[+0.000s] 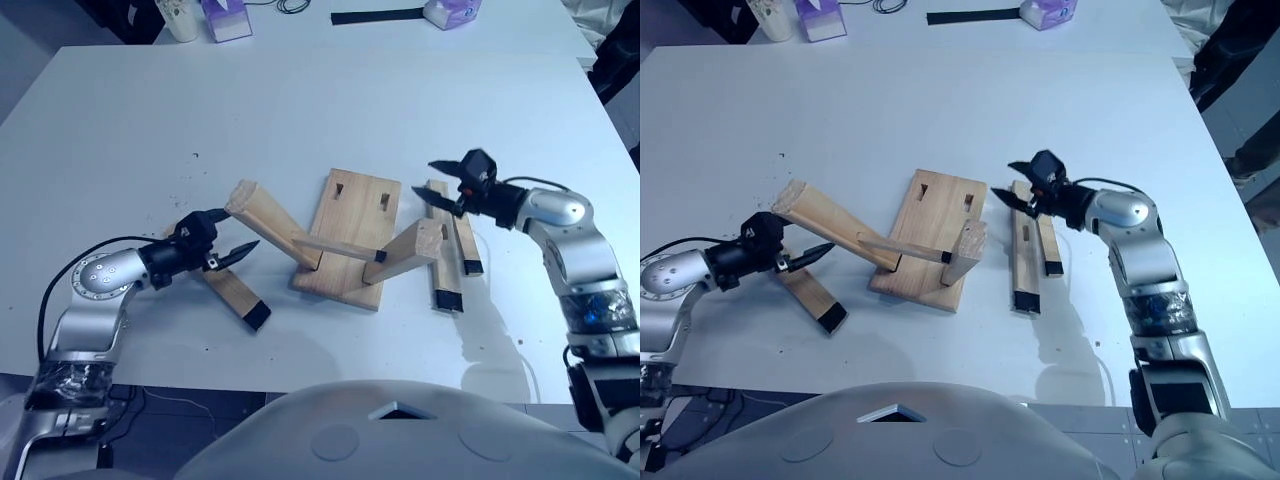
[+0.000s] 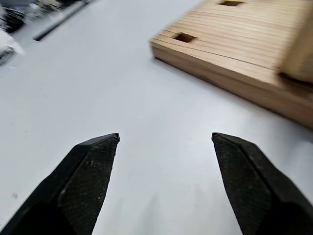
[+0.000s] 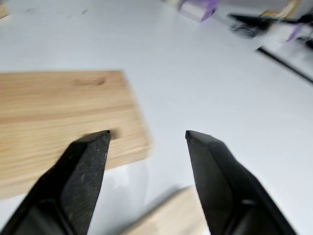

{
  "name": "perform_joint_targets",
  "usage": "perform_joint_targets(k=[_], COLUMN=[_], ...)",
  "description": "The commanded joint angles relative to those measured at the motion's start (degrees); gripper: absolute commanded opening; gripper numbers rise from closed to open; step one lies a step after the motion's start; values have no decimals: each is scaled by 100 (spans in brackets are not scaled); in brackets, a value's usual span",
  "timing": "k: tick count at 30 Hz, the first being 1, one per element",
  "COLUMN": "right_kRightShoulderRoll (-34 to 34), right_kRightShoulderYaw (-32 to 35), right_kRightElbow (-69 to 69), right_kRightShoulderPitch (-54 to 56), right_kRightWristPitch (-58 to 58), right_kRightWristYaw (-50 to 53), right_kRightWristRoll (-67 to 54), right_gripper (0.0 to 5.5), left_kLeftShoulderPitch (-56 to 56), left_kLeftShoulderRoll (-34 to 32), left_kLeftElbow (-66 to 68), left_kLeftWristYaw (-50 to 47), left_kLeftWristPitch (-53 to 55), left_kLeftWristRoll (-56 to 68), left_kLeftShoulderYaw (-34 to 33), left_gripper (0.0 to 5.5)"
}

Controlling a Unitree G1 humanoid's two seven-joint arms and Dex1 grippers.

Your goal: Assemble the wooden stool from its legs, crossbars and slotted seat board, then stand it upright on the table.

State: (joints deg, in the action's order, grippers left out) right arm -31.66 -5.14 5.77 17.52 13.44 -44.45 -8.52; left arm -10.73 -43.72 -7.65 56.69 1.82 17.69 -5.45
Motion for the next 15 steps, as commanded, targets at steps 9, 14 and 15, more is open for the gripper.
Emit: perform_joint_targets(k=[9,14,15], right_kRightShoulderRoll=[1129,1483,1547], right_kRightShoulderYaw=[-448,-711,-776], right_kRightElbow=[3916,5012,5168], right_kRightShoulderPitch=[2352,2767,2789], right_kRightWristPitch=[-1674,-2242,-2342], right_kRightWristYaw=[475,373,326], right_kRightWristRoll=[949,1332,1401], right_gripper=[281,281,281], left_kLeftShoulderPitch=[-283,-699,-751], left_kLeftShoulderRoll=[-114,-35,2], left_kLeftElbow=[-1406,-1525,-1527], left_kLeftWristYaw=[275,9,-66], left_kLeftWristPitch=[701,438,413], left_kLeftWristRoll=[26,-404,-476], left_kLeftShoulderYaw=[864,1039,1076], left_gripper=[352,352,352])
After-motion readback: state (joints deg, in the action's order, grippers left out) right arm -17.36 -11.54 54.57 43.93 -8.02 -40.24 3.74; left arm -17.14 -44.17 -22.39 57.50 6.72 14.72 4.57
